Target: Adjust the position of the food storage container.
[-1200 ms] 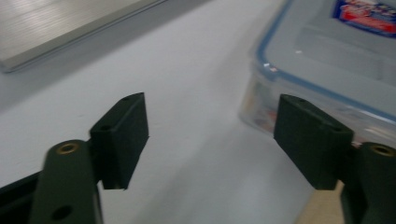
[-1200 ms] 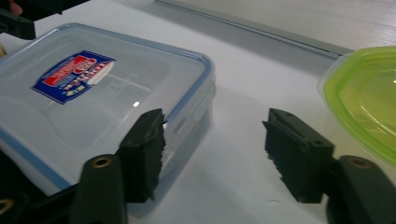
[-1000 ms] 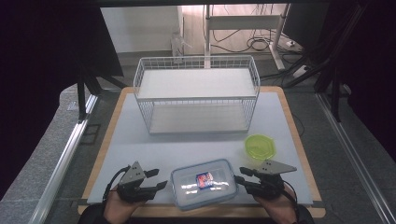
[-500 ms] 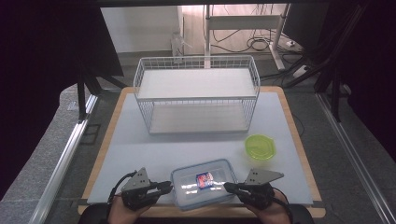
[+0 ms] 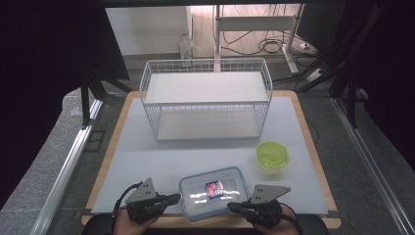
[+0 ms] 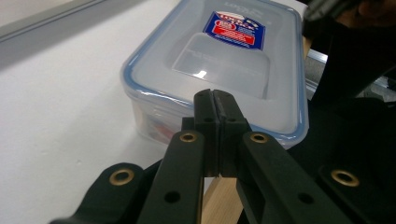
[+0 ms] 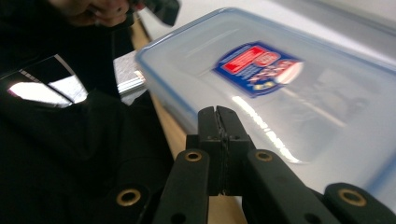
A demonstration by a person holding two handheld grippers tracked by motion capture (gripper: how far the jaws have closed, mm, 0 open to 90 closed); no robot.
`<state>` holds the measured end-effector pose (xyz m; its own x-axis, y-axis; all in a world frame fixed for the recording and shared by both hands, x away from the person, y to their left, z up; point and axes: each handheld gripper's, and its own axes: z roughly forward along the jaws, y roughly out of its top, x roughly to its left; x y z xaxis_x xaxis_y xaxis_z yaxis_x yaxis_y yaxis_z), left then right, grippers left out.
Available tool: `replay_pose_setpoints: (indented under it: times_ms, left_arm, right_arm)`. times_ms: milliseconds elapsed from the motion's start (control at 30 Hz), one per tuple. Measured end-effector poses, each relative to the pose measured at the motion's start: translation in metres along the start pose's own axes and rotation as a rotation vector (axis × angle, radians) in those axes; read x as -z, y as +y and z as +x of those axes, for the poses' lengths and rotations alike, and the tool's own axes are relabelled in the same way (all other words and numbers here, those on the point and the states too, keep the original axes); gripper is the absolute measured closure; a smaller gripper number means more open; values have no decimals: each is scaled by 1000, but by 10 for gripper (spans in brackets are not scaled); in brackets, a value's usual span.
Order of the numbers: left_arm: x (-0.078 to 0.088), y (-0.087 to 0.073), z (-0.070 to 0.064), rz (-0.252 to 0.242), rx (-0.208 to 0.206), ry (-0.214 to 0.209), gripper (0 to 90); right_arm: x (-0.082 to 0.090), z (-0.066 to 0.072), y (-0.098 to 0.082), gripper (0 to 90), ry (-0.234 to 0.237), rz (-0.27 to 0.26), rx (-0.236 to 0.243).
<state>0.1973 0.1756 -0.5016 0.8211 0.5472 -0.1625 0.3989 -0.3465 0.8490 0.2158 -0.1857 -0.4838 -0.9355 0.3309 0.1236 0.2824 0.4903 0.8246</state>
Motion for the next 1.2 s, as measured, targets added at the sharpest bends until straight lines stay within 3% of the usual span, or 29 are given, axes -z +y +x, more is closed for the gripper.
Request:
replay_pose_setpoints:
  times_ms: [267,533,800,933,1200]
  left_arm:
    - [1,-2,5,17,14,9,891]
    - [2,-2,7,30,17,16,877]
    - [2,-3,8,33,22,26,876]
    - [2,-3,8,42,15,55,849]
    - [1,-4,11,44,25,75,840]
  right_arm:
    - [-17,8,-1,900,49,68,50]
    - [-30,12,4,900,91,82,75]
    - [-38,11,8,900,87,79,86]
    - [-41,9,10,900,83,76,87]
    - [-47,5,13,900,63,85,103]
